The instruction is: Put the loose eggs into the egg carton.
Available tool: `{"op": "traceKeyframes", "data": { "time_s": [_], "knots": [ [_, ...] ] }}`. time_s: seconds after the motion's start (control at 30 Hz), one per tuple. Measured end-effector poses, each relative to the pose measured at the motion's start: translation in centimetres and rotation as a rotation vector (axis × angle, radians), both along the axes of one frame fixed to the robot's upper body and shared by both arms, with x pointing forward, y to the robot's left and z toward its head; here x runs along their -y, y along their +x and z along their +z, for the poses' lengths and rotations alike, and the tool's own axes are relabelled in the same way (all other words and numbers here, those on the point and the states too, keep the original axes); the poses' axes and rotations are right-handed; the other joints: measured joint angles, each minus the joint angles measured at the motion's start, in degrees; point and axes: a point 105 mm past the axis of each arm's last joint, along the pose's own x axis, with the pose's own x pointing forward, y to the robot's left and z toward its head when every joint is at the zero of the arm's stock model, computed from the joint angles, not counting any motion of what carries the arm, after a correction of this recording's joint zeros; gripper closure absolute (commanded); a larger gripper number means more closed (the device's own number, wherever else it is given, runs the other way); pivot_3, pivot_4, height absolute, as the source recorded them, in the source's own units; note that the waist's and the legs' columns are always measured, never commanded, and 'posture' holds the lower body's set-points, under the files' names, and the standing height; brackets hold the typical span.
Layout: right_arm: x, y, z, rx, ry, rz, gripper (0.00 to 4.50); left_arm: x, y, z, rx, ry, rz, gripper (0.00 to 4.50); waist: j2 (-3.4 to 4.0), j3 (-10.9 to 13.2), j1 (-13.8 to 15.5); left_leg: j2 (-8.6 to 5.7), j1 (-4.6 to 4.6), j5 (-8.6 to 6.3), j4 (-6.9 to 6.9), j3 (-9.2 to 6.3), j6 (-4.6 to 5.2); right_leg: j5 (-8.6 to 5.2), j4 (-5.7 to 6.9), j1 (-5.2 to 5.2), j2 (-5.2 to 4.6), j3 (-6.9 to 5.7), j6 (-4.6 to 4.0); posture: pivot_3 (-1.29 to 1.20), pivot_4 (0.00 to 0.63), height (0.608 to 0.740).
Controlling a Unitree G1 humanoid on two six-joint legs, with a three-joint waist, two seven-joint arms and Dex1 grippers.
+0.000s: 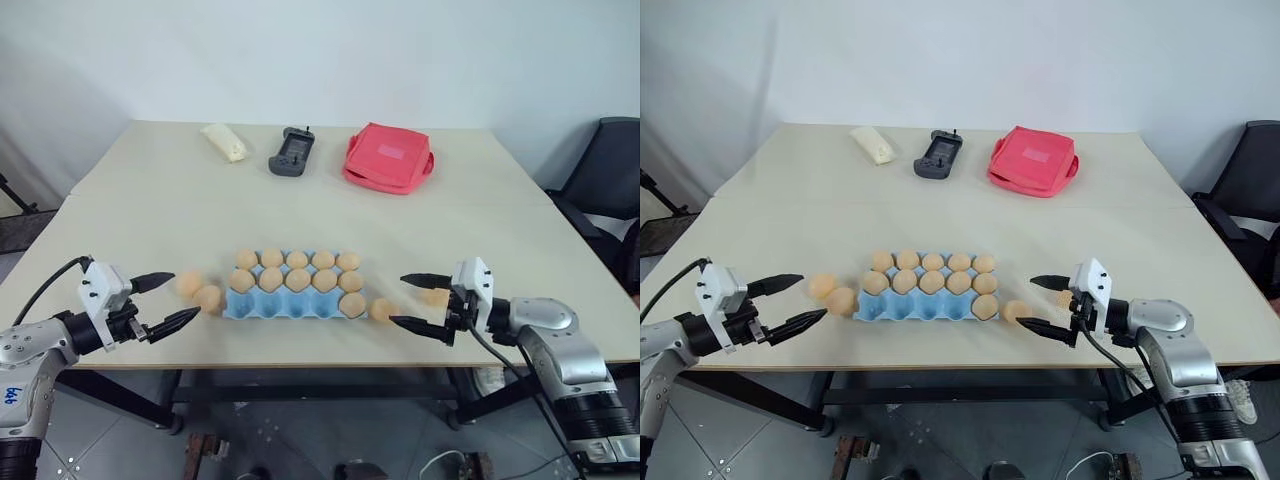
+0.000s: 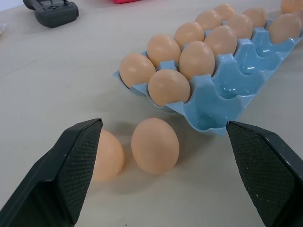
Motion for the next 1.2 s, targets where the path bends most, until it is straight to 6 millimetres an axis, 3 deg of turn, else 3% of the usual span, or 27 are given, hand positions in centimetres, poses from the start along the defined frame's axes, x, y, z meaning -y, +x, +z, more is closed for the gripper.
{"op": "traceKeyframes", "data": {
  "time_s": [0.17,0.33,0.47,0.63,0.77,0.8,1.03,1.2],
  "knots": [
    [0.7,0.3,0.3,0.020,0.020,-0.057,0.00,1.0,0.1,-0.3,-0.008,-0.024,-0.028,0.04,0.00,0.0,0.1,-0.01,0.00,0.00,0.02,-0.01,0.00,0.00,0.03,0.01,-0.01,0.00,0.00,0.00,0.150,0.740],
    [4.6,0.1,0.7,0.048,0.093,-0.274,0.00,4.9,0.4,-0.1,0.013,-0.060,-0.144,0.04,0.00,0.0,1.0,-0.08,-0.06,0.01,0.08,-0.22,-0.02,0.04,0.02,0.11,-0.04,-0.16,0.08,0.00,0.150,0.740],
    [9.0,-1.1,-0.7,0.028,0.124,-0.494,0.00,8.5,0.5,-0.9,0.012,-0.009,-0.263,0.04,0.04,0.0,1.6,-0.08,-0.02,0.02,0.17,-0.25,-0.03,0.07,0.02,0.17,-0.01,-0.16,0.13,0.00,0.150,0.740],
    [11.1,-2.1,-2.4,-0.018,0.130,-0.603,0.00,11.4,0.2,-1.7,-0.021,0.001,-0.373,0.04,0.08,-0.1,1.1,-0.09,0.22,0.01,0.26,-0.27,0.03,0.16,0.09,0.32,0.15,0.08,0.30,0.00,0.150,0.740],
    [11.5,-1.8,-3.6,-0.060,0.130,-0.605,0.00,11.7,0.1,-2.2,-0.051,0.003,-0.397,0.04,0.07,-0.1,0.1,-0.11,0.88,0.00,0.25,-0.36,0.05,-0.01,0.08,0.94,0.21,0.18,-0.01,0.00,0.150,0.740],
    [11.3,-1.3,-3.6,-0.063,0.127,-0.590,0.00,11.7,0.1,-2.2,-0.051,0.003,-0.398,0.04,0.08,-0.1,-0.3,-0.13,1.01,-0.01,0.25,-0.42,0.06,-0.19,0.02,1.08,0.23,0.20,-0.36,0.00,0.150,0.740],
    [9.2,3.0,-2.2,-0.046,0.103,-0.470,0.00,11.9,0.4,-1.8,-0.026,-0.005,-0.401,0.04,0.09,0.0,-1.5,-0.26,1.04,0.05,0.31,-0.57,0.15,-0.08,0.01,1.23,0.13,0.14,-0.30,0.00,0.150,0.740],
    [7.5,5.2,-3.3,-0.109,0.048,-0.397,0.00,11.6,0.6,-2.1,-0.034,-0.006,-0.387,0.04,0.09,0.0,-1.5,-0.25,0.96,0.06,0.23,-0.70,0.11,0.09,0.02,1.16,0.15,0.05,0.03,0.00,0.150,0.740]
  ]
}}
